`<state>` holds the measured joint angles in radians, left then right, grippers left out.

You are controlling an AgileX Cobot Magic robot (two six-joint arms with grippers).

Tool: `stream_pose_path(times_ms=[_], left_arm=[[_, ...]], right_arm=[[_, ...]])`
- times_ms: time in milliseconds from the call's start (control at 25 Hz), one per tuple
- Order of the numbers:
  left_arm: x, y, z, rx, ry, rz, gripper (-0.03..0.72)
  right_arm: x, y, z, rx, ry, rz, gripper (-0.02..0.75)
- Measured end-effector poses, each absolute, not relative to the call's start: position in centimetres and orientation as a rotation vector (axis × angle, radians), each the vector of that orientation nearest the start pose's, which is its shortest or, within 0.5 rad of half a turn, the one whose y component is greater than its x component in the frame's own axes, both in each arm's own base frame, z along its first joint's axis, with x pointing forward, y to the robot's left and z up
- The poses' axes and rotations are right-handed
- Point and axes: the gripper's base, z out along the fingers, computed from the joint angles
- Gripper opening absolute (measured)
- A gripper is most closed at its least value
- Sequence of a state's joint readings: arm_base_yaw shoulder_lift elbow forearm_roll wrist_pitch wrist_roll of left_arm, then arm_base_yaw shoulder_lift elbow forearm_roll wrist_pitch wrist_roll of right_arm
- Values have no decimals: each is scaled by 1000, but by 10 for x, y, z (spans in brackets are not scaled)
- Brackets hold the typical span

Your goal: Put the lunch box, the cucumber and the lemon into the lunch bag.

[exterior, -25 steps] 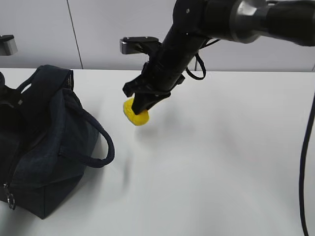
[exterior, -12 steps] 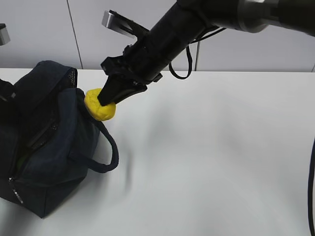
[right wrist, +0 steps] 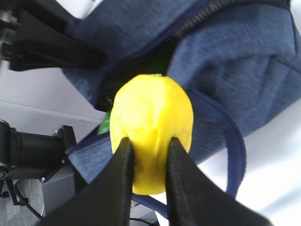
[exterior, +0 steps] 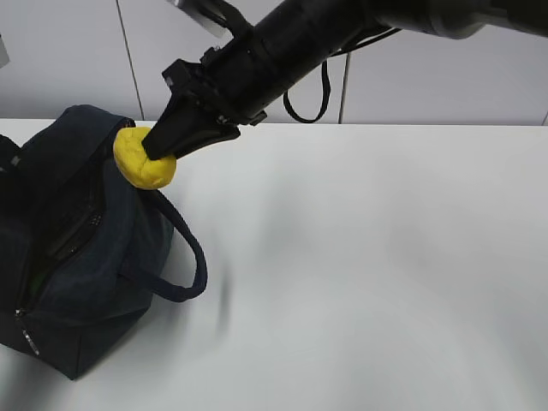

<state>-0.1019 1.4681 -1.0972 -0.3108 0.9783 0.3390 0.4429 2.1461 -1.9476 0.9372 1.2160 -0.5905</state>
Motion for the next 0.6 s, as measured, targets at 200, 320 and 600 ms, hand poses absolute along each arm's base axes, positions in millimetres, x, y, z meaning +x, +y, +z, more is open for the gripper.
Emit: stream_pose_path(times_ms=[200,320,600], left_arm=[[281,-53,276,421,2754,-358,92],[280,-54,277,410,2749,-382,92],[274,-55,286,405,2721,-398,92]], right_arm=[[385,260,292,-1007,2330,1262,120],[384,261,292,-1012,2328,1261,120],[381,276,280,-1031,2324,1328,120]])
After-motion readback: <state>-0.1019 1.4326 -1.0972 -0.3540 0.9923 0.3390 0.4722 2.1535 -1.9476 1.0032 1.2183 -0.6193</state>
